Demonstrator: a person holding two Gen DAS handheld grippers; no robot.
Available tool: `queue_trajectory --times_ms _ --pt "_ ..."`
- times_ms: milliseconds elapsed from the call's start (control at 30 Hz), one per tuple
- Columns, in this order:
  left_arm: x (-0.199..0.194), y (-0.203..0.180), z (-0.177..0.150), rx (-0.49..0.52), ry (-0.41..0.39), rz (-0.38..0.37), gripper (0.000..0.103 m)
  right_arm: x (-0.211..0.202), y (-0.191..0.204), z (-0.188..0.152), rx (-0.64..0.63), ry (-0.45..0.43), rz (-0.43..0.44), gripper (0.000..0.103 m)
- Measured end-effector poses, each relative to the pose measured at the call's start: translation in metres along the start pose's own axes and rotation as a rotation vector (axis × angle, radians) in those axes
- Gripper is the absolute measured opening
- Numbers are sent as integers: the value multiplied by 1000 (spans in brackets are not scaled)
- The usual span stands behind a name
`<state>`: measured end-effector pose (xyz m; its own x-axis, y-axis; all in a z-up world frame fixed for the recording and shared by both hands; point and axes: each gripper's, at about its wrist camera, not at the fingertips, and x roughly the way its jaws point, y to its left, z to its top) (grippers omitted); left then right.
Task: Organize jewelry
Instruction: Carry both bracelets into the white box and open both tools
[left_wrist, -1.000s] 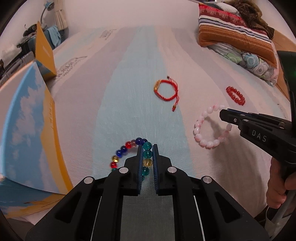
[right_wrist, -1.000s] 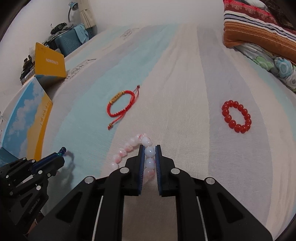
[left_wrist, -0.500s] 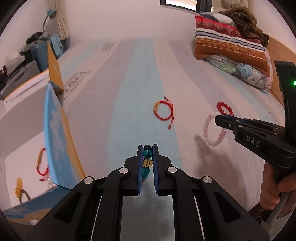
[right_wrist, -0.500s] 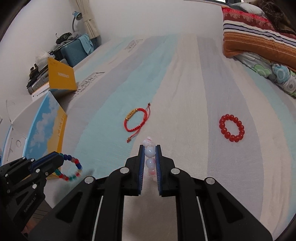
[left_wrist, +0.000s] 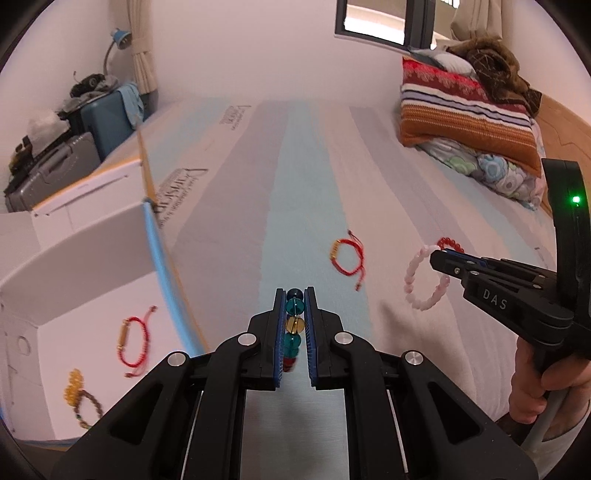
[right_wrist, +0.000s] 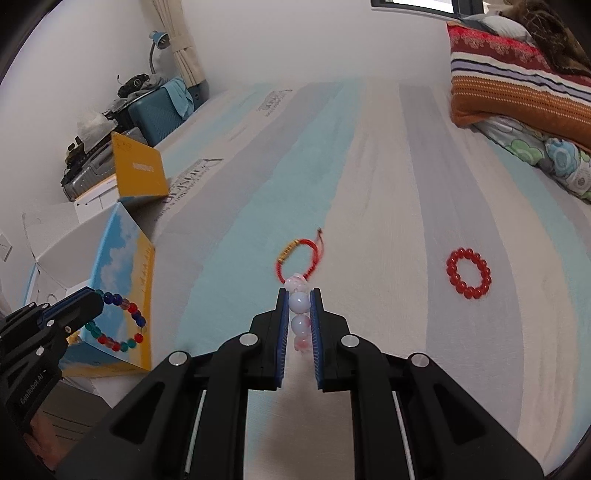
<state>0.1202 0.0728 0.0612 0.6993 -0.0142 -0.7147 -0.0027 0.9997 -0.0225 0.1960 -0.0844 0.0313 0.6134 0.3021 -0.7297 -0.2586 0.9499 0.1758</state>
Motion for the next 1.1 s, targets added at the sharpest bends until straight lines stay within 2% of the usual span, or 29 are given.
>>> queue_trajectory --times_ms 333,567,1100 --pt "-48 50 12 -48 -70 55 9 -22 61 27 -54 -59 25 11" --pt "-72 91 8 -89 -93 96 9 -34 117 39 -115 -90 55 11" --pt "-98 188 -31 -211 -81 208 9 -25 249 28 -279 -95 146 11"
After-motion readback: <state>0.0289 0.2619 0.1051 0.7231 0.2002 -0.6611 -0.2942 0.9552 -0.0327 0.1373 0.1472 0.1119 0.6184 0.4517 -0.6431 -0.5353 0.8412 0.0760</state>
